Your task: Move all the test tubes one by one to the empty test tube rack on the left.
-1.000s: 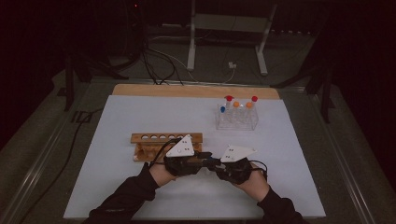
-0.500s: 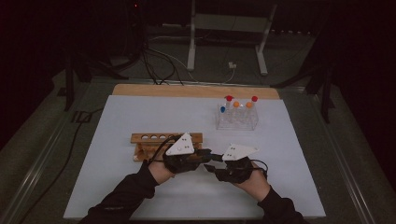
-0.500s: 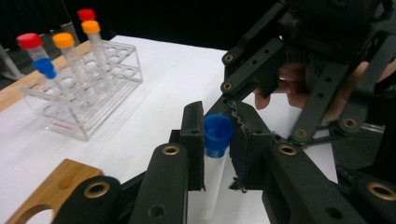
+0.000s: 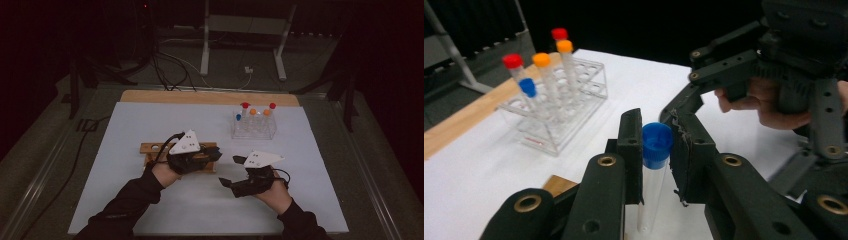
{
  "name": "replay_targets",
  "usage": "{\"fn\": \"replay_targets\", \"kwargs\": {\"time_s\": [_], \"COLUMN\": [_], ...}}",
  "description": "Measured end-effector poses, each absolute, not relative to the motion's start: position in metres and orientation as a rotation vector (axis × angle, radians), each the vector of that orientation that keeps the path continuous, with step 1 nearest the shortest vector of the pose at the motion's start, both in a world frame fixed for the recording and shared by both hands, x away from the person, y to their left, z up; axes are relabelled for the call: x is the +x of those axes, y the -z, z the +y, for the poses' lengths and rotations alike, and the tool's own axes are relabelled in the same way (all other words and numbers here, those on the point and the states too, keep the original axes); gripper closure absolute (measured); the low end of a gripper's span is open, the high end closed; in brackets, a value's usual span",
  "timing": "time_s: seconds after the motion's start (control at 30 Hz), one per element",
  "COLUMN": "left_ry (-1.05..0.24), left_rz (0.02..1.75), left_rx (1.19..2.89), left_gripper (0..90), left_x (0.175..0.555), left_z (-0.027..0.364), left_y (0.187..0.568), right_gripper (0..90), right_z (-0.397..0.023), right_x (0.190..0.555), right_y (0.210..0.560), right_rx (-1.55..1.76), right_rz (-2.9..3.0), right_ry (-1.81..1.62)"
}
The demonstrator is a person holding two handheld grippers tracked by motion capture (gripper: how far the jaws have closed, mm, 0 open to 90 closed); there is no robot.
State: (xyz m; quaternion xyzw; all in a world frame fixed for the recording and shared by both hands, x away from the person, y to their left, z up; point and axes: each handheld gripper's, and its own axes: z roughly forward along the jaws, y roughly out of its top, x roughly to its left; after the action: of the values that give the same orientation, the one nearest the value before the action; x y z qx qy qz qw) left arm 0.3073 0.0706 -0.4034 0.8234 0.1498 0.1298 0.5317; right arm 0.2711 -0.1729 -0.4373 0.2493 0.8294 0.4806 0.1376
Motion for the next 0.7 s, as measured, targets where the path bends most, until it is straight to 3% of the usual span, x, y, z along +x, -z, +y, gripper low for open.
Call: {"fn": "replay_targets", "kwargs": {"time_s": [0.17,0.7], "left_ry": [-0.333,-0.419], "left_rz": [0.369,0.441], "left_rx": [1.954,1.917], "left_gripper": [77.2,77.3], "left_x": [0.312,0.334], "left_z": [0.074,0.090], "left_y": [0.396,0.378], "right_gripper": [1.4,0.0], "right_z": [-0.176,-0.181], "right_x": [0.271,0.270], "right_y": [0.436,0.437], "right_rx": [0.732,0.730], "right_rz": [2.393,2.321], "right_ry": [-1.410,-1.446]}}
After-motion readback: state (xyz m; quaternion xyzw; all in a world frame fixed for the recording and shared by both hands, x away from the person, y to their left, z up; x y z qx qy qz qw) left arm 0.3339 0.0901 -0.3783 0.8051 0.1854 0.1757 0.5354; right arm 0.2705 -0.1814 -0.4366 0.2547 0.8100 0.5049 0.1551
